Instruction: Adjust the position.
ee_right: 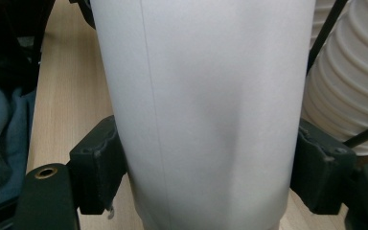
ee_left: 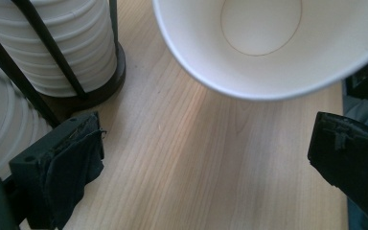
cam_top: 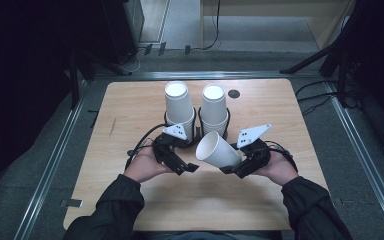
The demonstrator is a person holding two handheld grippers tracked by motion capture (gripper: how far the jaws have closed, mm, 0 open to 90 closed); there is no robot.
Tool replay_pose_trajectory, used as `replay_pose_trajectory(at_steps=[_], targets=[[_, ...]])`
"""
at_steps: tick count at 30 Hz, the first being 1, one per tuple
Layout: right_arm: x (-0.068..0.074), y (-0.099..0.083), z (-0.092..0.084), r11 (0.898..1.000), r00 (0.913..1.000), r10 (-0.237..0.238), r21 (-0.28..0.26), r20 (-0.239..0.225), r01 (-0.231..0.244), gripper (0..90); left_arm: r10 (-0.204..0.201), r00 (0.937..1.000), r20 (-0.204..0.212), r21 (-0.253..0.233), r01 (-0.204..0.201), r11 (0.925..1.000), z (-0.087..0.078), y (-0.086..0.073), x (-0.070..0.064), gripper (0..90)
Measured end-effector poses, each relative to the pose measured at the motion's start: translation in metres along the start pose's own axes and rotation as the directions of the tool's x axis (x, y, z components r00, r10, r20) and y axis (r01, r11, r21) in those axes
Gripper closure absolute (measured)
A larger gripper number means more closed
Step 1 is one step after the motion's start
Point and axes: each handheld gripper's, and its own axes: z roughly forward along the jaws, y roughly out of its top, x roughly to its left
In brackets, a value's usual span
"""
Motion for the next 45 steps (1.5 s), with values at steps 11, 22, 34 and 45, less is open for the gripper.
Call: replay_pose_trajectory(at_steps=[11, 22, 34, 45], targets=[[-0.003, -0.002, -0.017, 0.998, 0.9998, 0.008, -0.055, 0.021, -0.006, 23.0, -0.005, 1.0000, -0.001, -0.058, 0.005, 0.9983, -0.007, 0.000, 0.001, 0.0], [0.001, 0.003, -0.017, 0.994, 1.0000, -0.004, -0.106, 0.001, 0.004, 23.0, -0.019, 0.9981, 0.058, -0.183, 0.030, 0.9826, -0.006, 0.010, -0.008, 0.0], [0.009, 0.011, -0.001, 0.994, 0.9991, -0.026, -0.102, -0.034, 0.023, 23.0, -0.014, 0.9948, 0.101, -0.233, 0.037, 0.9718, 0.007, 0.022, -0.021, 0.0], [0.014, 0.016, 0.007, 0.994, 0.9980, -0.046, -0.104, -0.044, 0.041, 23.1, -0.008, 0.9962, 0.087, -0.287, 0.033, 0.9573, 0.002, 0.021, -0.025, 10.9]])
